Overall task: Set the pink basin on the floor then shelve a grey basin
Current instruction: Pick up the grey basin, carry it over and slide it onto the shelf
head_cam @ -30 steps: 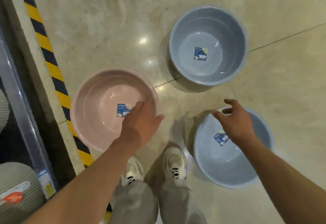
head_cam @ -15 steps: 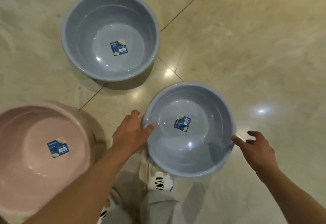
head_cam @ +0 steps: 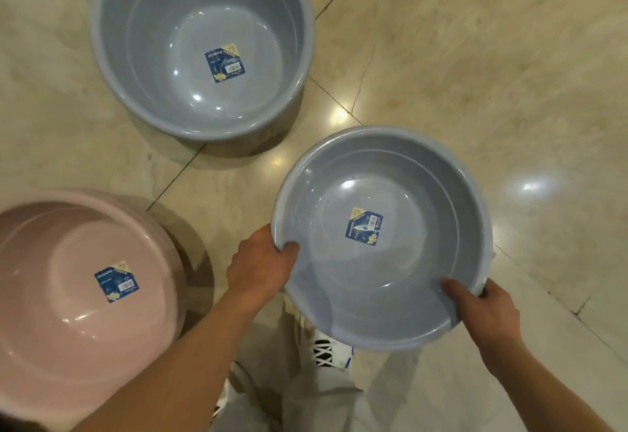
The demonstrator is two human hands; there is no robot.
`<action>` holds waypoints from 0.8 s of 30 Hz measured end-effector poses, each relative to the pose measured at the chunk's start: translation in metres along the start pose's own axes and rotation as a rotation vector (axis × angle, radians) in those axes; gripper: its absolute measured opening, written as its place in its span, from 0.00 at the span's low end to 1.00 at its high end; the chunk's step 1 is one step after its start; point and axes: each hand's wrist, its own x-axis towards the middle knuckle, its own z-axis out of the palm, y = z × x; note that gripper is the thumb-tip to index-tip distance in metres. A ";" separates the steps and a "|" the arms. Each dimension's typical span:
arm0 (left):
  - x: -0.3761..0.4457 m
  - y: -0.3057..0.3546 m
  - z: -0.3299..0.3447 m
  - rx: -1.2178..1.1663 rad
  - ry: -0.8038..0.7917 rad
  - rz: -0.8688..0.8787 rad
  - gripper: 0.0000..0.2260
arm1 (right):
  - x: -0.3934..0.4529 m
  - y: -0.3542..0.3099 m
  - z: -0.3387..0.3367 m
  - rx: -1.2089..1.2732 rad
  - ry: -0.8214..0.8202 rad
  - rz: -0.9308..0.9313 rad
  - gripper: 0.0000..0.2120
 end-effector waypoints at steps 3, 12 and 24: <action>-0.019 0.009 -0.031 0.076 -0.018 0.031 0.12 | -0.016 -0.032 -0.024 -0.033 -0.008 -0.059 0.13; -0.067 0.093 -0.188 -0.090 0.161 0.048 0.12 | -0.071 -0.213 -0.095 -0.128 -0.017 -0.366 0.08; -0.019 0.101 -0.312 -0.164 0.290 -0.038 0.25 | -0.093 -0.391 -0.047 -0.319 -0.072 -0.592 0.17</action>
